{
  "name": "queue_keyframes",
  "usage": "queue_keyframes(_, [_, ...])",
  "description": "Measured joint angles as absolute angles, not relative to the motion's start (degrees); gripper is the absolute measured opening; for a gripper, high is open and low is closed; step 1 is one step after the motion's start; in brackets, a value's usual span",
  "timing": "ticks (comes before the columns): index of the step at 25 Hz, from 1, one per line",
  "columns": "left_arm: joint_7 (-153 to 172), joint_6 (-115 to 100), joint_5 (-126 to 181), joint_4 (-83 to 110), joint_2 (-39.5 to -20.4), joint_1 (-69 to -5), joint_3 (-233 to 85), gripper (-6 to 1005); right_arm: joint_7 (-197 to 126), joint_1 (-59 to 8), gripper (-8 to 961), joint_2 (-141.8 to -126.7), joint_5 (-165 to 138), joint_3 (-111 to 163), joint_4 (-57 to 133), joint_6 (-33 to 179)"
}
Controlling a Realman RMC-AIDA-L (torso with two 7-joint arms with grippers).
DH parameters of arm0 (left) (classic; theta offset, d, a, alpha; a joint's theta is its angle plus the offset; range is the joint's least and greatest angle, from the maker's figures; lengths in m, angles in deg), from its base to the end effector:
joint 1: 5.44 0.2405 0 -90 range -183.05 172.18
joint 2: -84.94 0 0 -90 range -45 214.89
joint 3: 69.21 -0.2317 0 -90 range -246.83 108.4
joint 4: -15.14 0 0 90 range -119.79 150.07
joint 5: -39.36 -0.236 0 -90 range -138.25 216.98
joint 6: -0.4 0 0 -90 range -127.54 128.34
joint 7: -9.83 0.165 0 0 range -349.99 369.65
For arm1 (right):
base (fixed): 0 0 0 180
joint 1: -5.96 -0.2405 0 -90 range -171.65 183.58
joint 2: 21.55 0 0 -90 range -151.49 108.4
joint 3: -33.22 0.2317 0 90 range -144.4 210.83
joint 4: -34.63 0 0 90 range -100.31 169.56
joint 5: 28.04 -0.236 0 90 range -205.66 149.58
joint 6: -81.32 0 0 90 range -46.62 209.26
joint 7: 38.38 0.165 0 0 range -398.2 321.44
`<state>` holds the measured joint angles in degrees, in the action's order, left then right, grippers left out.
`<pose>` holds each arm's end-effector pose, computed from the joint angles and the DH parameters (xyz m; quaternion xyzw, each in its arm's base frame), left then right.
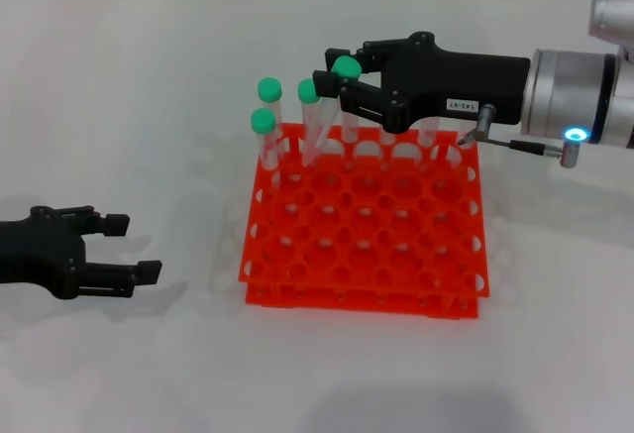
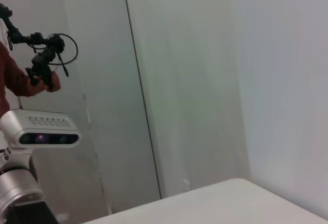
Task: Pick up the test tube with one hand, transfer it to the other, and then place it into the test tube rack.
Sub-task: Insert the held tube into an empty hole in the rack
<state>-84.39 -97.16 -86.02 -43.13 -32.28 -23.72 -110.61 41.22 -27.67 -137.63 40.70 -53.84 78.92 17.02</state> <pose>-0.3048 0.2983 0.0561 -0.9383 -0.3018 -0.1051 0.1322 0.1198 0.3921 -0.0542 -0.9312 0.1234 0.3162 0.1329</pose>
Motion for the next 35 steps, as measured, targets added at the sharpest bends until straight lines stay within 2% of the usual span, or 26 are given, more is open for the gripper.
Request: queue_keyframes(35, [-83.68, -96.39, -86.05, -41.54, -32.55, -24.41, -110.45, 884, 41.14, -29.94, 266, -137.67, 39.31, -58.47, 77.09, 24.12])
